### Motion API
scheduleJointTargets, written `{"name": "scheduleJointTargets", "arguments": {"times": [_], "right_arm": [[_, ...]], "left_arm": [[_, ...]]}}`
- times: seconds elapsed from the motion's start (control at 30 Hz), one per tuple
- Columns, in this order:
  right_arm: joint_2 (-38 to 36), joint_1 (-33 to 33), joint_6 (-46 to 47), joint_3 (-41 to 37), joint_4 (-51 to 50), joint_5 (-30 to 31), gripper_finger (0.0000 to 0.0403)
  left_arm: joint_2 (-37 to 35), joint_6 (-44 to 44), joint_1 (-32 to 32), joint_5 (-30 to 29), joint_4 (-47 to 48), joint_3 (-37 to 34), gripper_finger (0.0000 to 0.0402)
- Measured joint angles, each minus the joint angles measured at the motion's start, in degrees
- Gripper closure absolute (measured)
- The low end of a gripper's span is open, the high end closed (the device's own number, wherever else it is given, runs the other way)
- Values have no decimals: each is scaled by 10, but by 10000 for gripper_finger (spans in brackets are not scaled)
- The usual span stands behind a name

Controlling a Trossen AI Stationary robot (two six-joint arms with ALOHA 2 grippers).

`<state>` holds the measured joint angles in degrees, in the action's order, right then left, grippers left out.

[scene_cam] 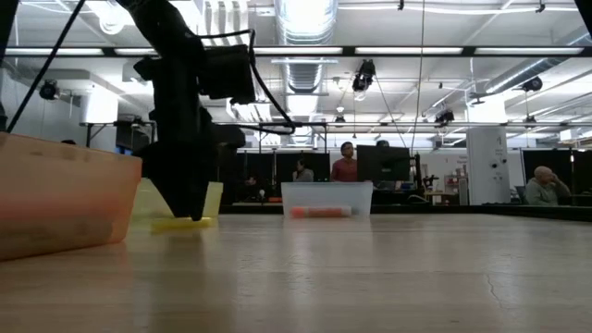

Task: Pick & Place Markers
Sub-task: Put the yellow pen into the yellow bin

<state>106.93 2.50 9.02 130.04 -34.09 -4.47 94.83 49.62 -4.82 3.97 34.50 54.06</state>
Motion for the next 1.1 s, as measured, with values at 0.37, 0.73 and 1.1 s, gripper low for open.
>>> {"name": "scheduleJointTargets", "arguments": {"times": [0.37,0.73,1.1], "right_arm": [[0,0,-2,0,0,0,346],[0,0,-6,0,0,0,346],[0,0,-4,0,0,0,346]], "left_arm": [[18,-44,0,-7,4,0,311],[1,-64,-7,0,10,0,376],[-112,-69,-43,-21,44,0,372]]}}
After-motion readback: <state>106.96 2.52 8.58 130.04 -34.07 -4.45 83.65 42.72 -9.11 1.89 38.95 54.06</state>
